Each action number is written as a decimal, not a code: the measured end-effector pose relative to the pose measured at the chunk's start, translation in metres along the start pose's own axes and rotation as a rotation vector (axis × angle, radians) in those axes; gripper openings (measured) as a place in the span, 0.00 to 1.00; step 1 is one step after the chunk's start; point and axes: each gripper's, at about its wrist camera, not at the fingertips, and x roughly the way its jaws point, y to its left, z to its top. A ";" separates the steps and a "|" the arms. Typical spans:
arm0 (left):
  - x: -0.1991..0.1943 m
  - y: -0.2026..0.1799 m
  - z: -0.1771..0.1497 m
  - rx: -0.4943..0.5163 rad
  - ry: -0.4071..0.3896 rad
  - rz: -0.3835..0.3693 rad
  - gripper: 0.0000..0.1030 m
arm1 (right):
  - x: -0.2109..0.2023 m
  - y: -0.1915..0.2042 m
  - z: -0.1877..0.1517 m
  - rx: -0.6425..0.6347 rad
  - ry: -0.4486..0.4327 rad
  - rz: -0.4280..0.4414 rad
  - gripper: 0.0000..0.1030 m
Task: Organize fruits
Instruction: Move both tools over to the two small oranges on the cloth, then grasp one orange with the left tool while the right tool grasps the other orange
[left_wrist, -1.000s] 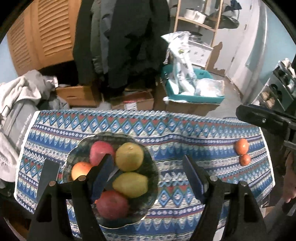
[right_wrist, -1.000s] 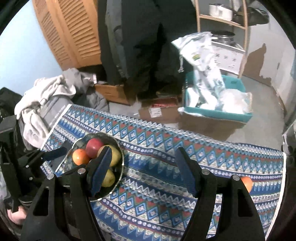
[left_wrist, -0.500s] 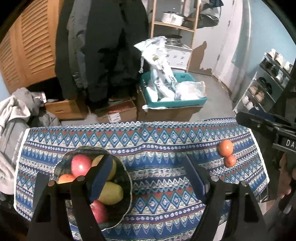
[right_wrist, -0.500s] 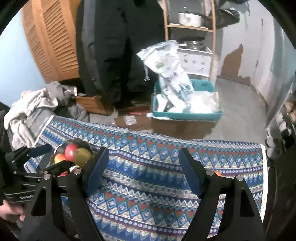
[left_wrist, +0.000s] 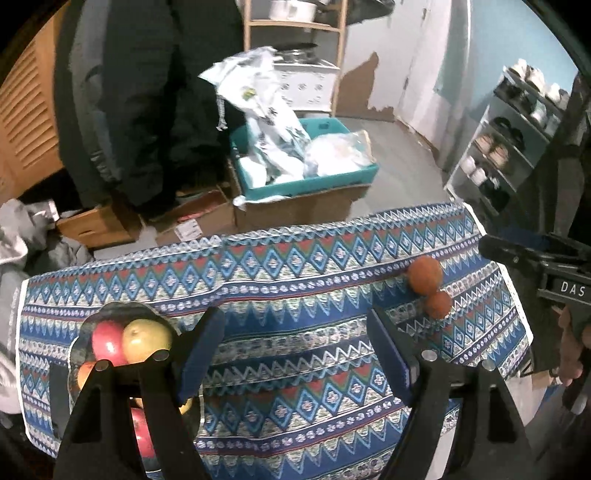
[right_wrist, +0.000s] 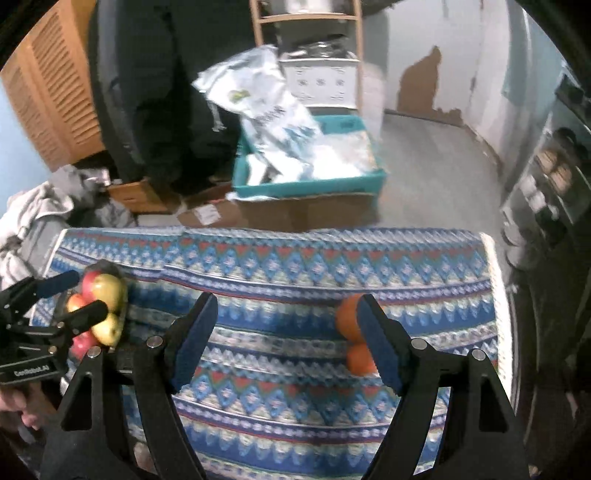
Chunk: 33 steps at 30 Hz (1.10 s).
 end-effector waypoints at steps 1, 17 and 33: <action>0.003 -0.004 0.000 0.007 0.007 -0.005 0.78 | 0.000 -0.007 -0.002 0.011 0.004 -0.005 0.76; 0.089 -0.050 -0.005 0.063 0.150 -0.036 0.78 | 0.075 -0.078 -0.053 0.086 0.212 -0.080 0.76; 0.143 -0.066 -0.021 0.120 0.211 -0.024 0.78 | 0.143 -0.076 -0.074 0.035 0.337 -0.057 0.69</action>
